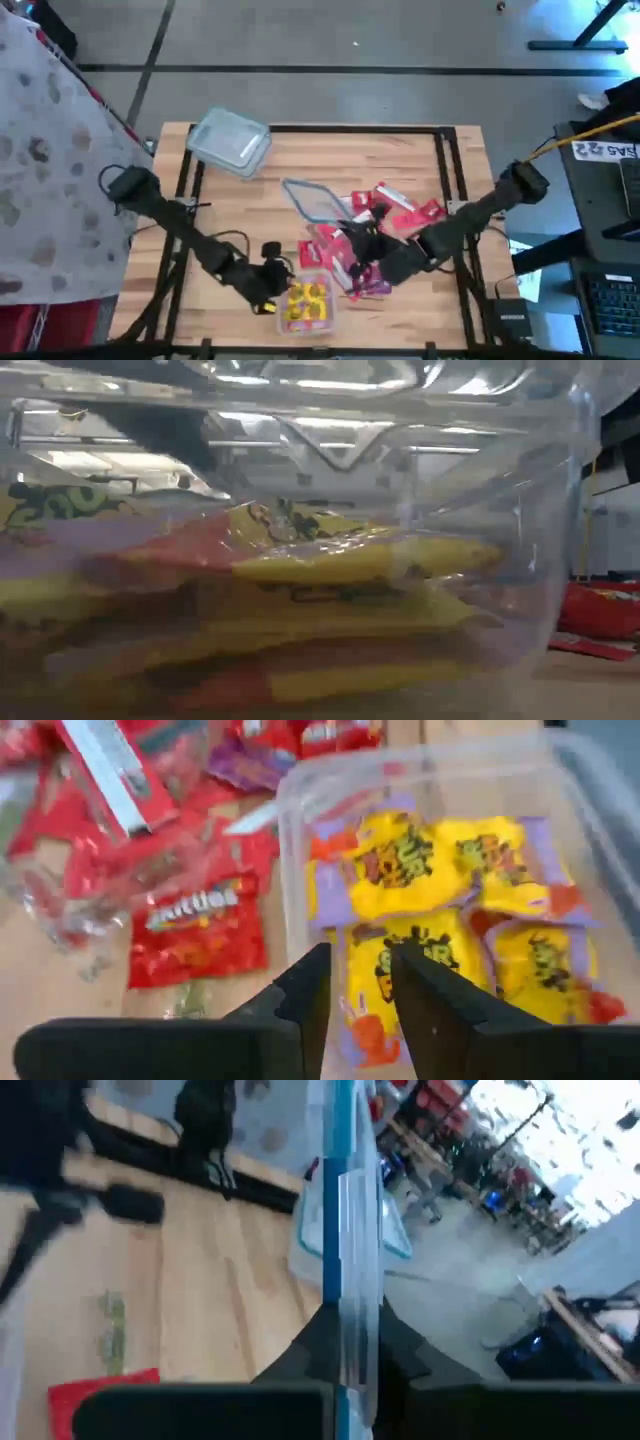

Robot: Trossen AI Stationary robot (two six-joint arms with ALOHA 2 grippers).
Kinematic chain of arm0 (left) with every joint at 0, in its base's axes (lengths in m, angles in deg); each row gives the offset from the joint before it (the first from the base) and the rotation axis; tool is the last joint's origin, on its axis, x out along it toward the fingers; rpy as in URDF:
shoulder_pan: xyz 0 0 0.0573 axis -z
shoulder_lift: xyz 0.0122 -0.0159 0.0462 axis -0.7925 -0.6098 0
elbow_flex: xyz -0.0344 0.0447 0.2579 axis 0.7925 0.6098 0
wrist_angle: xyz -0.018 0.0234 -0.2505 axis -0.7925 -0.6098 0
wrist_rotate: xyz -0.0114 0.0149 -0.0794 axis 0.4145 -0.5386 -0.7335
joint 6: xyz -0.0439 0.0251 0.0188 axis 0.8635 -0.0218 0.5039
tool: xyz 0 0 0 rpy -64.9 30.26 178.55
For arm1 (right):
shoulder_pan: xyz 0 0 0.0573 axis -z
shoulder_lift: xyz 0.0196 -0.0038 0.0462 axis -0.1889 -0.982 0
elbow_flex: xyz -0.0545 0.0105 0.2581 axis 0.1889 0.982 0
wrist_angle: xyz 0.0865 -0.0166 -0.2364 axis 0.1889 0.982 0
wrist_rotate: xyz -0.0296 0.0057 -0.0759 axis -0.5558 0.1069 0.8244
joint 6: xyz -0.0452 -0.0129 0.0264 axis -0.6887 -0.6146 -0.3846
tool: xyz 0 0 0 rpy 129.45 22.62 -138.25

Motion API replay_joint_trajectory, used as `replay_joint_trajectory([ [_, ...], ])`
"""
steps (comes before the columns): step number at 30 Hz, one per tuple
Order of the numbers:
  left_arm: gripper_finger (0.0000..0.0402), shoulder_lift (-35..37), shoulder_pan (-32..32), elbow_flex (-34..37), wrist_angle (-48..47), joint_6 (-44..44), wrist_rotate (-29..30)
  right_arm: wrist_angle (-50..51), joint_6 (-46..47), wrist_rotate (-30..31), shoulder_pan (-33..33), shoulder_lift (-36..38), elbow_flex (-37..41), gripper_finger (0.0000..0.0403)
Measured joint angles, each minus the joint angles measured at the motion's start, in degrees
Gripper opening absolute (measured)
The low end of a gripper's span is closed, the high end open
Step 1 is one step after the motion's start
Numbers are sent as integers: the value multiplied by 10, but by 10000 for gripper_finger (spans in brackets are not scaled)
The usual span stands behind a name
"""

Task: Sort candy
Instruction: Close the square transparent bin

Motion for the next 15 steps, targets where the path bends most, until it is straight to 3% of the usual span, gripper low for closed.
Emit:
replay_joint_trajectory([
  [15, 88, -9, -7, -17, 17, -61, 24, 23, 1, 0, -12, 0, -26, 4],
])
